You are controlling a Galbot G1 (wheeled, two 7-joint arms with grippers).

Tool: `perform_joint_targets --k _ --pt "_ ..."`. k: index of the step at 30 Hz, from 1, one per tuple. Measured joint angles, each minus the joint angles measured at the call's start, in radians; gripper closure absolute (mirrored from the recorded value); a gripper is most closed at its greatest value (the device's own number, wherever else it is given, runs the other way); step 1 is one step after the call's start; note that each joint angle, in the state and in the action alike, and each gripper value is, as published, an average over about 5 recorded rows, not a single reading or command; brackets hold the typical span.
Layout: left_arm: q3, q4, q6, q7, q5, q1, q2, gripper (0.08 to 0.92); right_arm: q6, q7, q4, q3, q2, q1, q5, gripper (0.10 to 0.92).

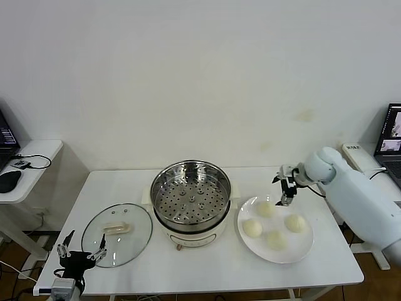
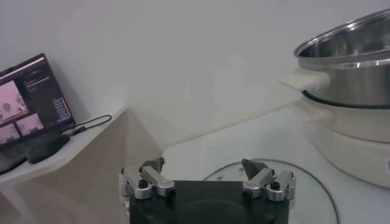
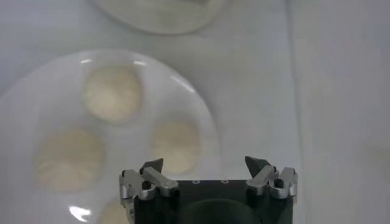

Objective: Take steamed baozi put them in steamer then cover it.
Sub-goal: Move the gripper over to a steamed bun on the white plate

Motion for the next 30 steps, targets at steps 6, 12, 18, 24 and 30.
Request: perform_joint_targets --k 6,12,18,24,30 --pt "-0.001 0.006 0.001 0.0 0.0 0.003 -0.002 0.177 0.048 -0.003 -0.094 -0.023 0.047 0.01 -0.021 0.203" --pt "-0.001 0.018 0.001 -0.001 0.001 0.002 -0.004 0.177 0.07 -0.001 -0.158 -0.037 0.087 0.014 -0.031 0.203" --pt "0.001 0.025 0.001 -0.002 0.002 0.003 -0.008 0.177 0.077 0.014 -0.203 -0.046 0.116 0.014 -0.027 0.203" --pt "0.002 0.03 0.001 -0.004 0.002 0.004 -0.01 0.177 0.081 0.033 -0.232 -0.052 0.134 0.015 -0.017 0.203" --pt "0.004 0.035 0.001 -0.007 0.003 0.005 -0.012 0.177 0.078 0.042 -0.246 -0.057 0.143 0.016 -0.005 0.222"
